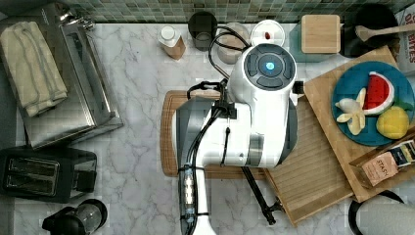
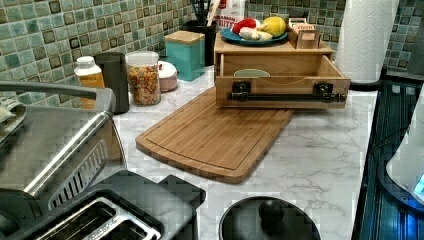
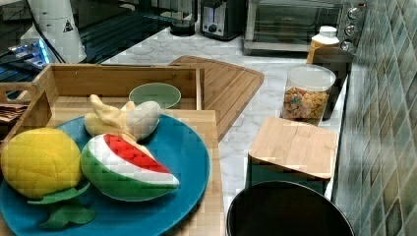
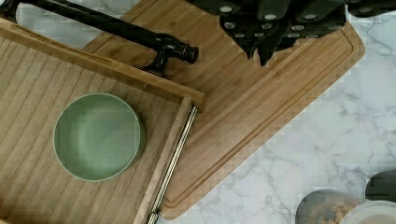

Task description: Close the drawer.

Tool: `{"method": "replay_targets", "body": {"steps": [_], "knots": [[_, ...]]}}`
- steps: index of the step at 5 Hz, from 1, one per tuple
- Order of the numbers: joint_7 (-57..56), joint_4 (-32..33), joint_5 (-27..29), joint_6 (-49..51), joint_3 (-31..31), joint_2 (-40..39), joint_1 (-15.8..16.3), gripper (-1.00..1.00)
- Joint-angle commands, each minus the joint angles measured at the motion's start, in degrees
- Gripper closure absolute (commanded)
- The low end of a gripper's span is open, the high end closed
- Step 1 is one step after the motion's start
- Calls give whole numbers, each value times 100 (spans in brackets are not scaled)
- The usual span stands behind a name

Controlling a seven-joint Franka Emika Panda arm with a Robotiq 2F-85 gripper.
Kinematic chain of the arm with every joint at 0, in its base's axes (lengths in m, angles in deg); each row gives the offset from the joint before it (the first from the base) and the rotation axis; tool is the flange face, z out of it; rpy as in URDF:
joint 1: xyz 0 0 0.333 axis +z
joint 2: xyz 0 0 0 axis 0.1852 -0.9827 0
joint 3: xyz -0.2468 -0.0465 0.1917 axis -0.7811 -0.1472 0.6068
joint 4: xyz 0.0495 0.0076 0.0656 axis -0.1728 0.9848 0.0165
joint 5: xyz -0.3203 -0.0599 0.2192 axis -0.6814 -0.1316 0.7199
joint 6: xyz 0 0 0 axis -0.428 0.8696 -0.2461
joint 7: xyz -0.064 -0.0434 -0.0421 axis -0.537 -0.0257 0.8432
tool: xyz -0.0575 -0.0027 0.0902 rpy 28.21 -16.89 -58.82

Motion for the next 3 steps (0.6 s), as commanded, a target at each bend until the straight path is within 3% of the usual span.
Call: {"method": "replay_targets", "body": {"steps": [1, 2, 3], "knots": [[-1, 1, 48, -1, -1, -4, -2, 100], [-285, 499, 52, -326, 77, 298, 64, 100], [-1635, 1319, 85, -943, 201, 834, 148, 100]]}}
